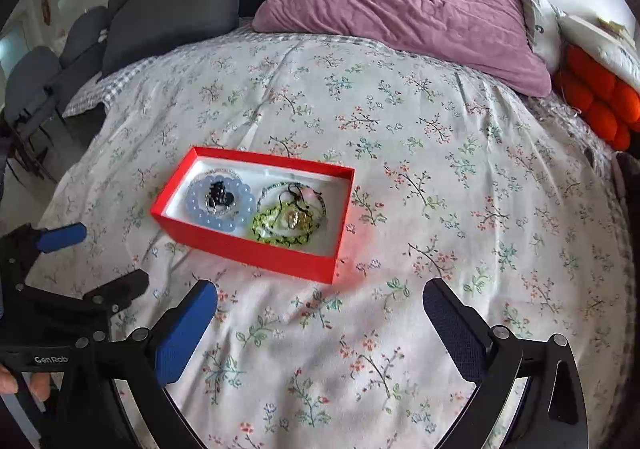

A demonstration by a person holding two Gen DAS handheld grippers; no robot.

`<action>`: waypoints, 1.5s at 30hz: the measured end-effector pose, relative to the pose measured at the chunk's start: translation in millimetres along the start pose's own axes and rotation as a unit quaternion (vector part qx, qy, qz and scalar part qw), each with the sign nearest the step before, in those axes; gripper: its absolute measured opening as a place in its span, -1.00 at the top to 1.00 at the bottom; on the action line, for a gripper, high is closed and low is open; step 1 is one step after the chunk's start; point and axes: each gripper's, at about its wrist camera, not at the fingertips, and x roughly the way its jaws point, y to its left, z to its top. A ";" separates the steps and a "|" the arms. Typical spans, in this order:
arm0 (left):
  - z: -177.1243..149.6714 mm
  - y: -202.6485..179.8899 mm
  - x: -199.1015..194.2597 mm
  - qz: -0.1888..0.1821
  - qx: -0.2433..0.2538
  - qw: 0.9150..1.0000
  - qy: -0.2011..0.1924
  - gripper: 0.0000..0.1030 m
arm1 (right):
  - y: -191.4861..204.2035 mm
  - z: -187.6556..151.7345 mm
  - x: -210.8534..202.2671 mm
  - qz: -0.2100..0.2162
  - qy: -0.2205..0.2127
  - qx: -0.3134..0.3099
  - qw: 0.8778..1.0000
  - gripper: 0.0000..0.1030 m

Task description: Organize jewelry

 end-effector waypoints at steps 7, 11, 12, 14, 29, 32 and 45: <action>-26.1 5.9 -12.2 0.015 -0.028 0.999 0.018 -0.98 | 11.4 -23.7 -11.9 -0.019 0.031 0.022 0.999 -1.00; -39.6 3.2 -8.6 0.021 -0.027 0.999 0.014 -0.98 | 15.0 -38.3 -7.0 -0.022 0.029 0.031 0.999 -1.00; -42.8 2.8 -7.9 0.022 -0.028 0.999 0.010 -0.98 | 14.7 -41.8 -4.3 -0.020 0.030 0.035 0.999 -1.00; -48.3 2.3 -7.0 0.034 -0.027 0.999 0.007 -0.98 | 13.9 -47.6 0.5 -0.027 0.033 0.036 0.998 -1.00; -55.1 2.7 0.8 0.018 -0.040 0.999 0.014 -0.98 | 12.8 -55.5 14.5 -0.031 0.052 0.037 0.998 -1.00; -55.6 3.4 1.4 0.019 -0.043 0.999 0.016 -0.98 | 12.9 -54.9 15.4 -0.032 0.053 0.038 0.997 -1.00; -56.7 6.6 1.2 0.012 -0.049 0.999 0.017 -0.98 | 10.7 -57.3 14.4 -0.040 0.056 0.045 0.997 -1.00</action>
